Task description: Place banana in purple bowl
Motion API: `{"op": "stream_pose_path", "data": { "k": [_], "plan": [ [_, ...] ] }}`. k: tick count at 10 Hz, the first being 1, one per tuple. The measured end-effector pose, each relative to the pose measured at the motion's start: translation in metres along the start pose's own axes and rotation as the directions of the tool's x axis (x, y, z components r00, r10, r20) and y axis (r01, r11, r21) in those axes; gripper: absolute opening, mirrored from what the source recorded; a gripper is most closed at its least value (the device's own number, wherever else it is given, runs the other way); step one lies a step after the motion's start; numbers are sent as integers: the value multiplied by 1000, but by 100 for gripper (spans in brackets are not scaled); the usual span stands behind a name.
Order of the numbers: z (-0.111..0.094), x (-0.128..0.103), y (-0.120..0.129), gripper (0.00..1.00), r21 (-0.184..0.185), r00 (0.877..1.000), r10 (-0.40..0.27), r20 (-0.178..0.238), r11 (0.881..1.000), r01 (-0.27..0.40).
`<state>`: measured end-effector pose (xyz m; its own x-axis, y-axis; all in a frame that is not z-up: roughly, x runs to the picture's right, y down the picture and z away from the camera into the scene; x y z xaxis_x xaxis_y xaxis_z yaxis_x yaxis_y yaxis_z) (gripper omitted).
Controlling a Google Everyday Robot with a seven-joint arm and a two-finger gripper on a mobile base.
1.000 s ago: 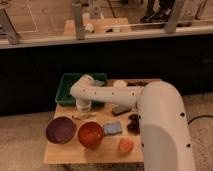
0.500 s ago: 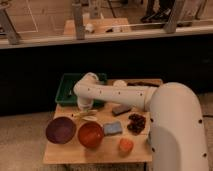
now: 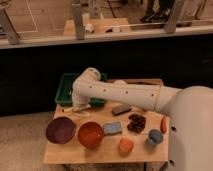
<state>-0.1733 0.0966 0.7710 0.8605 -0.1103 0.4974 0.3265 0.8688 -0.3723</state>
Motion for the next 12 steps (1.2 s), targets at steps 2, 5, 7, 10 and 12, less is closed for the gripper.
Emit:
{"op": "stream_pose_path", "data": {
  "k": [2, 5, 7, 10, 12],
  "plan": [
    [5, -44, 3, 0, -12, 992, -113, 56, 993, 114],
    [14, -71, 17, 5, -45, 916, -387, 107, 918, 393],
    [12, -73, 29, 25, -74, 795, -585, 160, 796, 600],
    [14, -62, 44, 56, -126, 706, -677, 211, 697, 706],
    [22, -69, 48, 71, -148, 693, -678, 244, 680, 718]
  ]
}}
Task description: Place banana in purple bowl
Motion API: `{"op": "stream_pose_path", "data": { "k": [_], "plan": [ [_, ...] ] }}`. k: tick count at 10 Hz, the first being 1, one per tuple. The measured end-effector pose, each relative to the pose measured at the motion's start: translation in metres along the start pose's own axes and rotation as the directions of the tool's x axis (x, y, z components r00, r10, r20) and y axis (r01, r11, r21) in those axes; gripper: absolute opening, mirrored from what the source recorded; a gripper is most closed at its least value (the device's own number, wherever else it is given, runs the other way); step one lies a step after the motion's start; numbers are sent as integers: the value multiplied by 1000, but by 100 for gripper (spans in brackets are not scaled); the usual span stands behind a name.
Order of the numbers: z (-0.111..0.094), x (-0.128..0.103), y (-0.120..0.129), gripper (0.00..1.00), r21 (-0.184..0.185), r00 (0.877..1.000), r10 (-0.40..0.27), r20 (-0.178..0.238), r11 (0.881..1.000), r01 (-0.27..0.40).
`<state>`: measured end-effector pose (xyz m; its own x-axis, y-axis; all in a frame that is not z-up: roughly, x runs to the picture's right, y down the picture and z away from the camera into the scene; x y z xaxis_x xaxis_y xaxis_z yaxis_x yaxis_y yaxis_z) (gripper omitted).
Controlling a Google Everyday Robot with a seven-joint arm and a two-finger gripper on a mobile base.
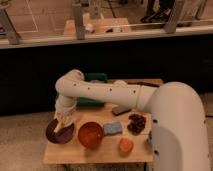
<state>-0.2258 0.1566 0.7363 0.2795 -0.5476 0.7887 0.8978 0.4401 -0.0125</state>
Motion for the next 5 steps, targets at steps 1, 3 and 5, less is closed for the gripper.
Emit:
{"op": "stream_pose_path", "data": {
  "k": [1, 3, 5],
  "plan": [
    [0, 1, 1, 71, 0, 1000, 2, -1, 1000, -2],
    [0, 1, 1, 71, 0, 1000, 2, -1, 1000, -2],
    [-1, 1, 1, 71, 0, 1000, 3, -1, 1000, -3]
  ]
}}
